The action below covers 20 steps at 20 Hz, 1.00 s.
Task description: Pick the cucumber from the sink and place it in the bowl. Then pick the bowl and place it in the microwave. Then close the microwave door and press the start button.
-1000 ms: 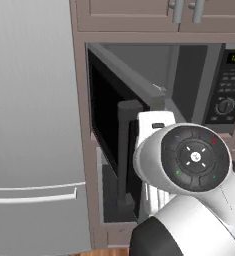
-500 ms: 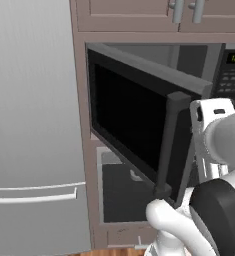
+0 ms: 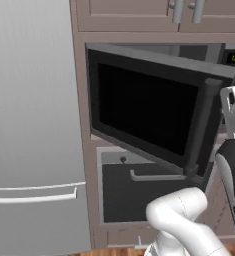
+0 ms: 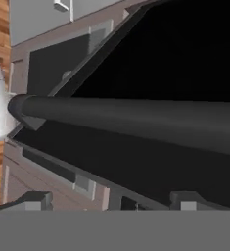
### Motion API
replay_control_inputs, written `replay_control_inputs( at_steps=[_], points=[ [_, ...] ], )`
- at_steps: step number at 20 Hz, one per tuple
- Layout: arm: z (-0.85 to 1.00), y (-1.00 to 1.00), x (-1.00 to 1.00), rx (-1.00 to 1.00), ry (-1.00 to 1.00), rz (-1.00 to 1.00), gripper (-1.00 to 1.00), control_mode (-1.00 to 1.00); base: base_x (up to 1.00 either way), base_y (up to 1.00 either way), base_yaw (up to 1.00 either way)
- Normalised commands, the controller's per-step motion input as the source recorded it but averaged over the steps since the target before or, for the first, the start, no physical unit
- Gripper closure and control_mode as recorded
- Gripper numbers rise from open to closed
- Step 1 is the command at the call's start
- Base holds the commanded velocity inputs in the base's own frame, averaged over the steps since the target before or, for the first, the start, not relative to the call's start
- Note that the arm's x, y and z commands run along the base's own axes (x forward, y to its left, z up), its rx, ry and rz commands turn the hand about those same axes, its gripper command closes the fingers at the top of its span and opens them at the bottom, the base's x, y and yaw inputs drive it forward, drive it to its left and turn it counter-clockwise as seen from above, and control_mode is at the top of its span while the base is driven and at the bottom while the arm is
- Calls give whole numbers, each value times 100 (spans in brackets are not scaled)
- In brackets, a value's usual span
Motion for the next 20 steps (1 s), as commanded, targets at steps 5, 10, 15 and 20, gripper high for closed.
replay_control_inputs(
  at_steps=[5,10,15,20],
  points=[
    [-29,-58,100,-5,8,-1,-100,-100,0,0,0],
    [-28,-5,100,-6,11,-13,-100,-100,0,0,0],
    [-9,0,100,-1,15,-21,-100,-100,0,0,0],
    [-6,0,100,0,16,-19,-100,-100,0,0,0]
  ],
)
